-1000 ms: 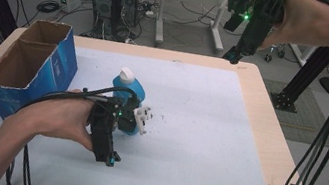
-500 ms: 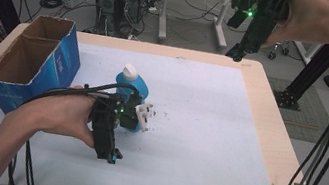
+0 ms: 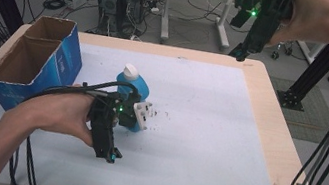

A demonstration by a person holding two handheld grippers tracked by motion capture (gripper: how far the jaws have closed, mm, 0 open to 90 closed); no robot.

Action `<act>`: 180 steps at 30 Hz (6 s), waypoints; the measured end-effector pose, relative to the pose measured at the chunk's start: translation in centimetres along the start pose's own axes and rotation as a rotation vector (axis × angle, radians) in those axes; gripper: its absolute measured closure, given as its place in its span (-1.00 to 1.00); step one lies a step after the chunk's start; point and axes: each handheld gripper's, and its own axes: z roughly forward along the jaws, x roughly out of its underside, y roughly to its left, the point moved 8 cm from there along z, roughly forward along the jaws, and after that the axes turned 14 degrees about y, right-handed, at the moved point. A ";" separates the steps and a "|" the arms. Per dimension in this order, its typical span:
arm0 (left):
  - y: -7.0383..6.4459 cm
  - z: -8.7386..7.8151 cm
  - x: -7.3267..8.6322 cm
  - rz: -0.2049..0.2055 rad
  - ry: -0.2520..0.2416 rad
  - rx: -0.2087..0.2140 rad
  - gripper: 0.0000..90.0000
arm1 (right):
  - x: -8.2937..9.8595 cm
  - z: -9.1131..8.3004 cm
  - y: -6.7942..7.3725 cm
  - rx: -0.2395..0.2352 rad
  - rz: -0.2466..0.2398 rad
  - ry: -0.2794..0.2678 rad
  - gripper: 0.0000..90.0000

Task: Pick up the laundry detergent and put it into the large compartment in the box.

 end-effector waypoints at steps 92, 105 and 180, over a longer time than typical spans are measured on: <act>12.1 -2.7 0.0 0.438 0.047 -0.069 -0.63 | 0.5 0.1 1.0 0.021 -0.039 0.026 -0.71; 11.9 -2.3 -0.3 0.472 0.078 -0.060 -0.56 | 0.6 0.3 0.9 0.018 -0.035 0.028 -0.71; 11.3 -10.1 -0.4 0.311 0.138 -0.033 -0.16 | 0.5 0.9 1.0 0.031 -0.052 0.052 -0.71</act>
